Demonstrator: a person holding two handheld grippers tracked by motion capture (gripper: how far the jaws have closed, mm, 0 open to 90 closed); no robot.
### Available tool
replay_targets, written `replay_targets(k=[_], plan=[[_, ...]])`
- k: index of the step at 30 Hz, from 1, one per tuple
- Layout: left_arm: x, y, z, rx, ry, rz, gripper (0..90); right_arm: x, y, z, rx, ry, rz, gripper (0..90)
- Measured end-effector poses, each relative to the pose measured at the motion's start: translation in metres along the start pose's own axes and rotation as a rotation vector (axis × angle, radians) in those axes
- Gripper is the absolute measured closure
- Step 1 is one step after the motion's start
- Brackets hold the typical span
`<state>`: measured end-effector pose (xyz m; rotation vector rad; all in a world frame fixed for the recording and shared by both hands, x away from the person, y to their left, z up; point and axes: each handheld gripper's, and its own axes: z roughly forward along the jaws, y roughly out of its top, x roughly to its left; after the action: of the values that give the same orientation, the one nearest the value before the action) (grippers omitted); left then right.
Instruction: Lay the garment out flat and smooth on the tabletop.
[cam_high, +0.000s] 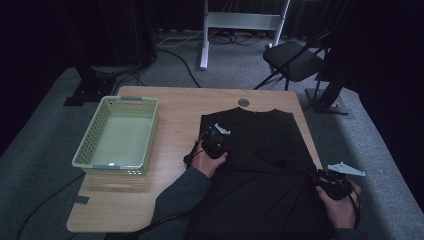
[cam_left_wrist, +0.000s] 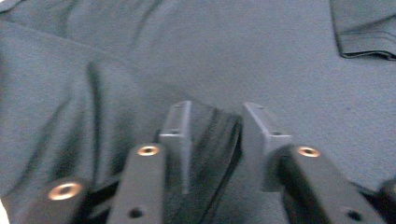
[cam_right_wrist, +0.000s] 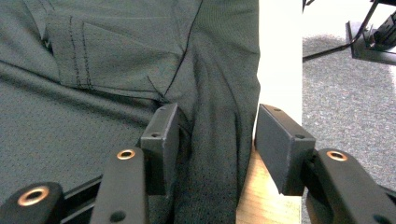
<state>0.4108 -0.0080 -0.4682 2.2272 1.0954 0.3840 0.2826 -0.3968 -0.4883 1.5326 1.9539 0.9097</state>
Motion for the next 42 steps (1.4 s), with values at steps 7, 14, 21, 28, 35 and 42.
replay_targets(k=[7,14,21,28,35,42], plan=[[0.006,-0.006,-0.012,-0.016,0.035,0.004,86.5,0.000,0.000,0.000,0.000,0.000,0.000,49.3],[0.033,-0.021,-0.036,-0.060,0.110,-0.063,86.4,0.000,0.000,0.000,0.000,0.000,-0.001,49.3],[0.064,-0.039,-0.050,-0.064,0.193,-0.143,86.4,0.000,0.000,0.000,0.000,-0.001,-0.001,49.3],[0.083,-0.055,-0.056,-0.030,0.267,-0.174,86.5,0.000,0.000,0.000,0.000,-0.001,0.000,49.2],[0.092,-0.063,-0.056,0.004,0.320,-0.192,86.3,0.000,0.000,0.000,0.000,-0.001,0.000,49.2],[0.097,-0.063,-0.069,-0.076,0.307,-0.232,67.5,0.000,0.000,0.000,0.000,-0.001,0.000,49.2]])
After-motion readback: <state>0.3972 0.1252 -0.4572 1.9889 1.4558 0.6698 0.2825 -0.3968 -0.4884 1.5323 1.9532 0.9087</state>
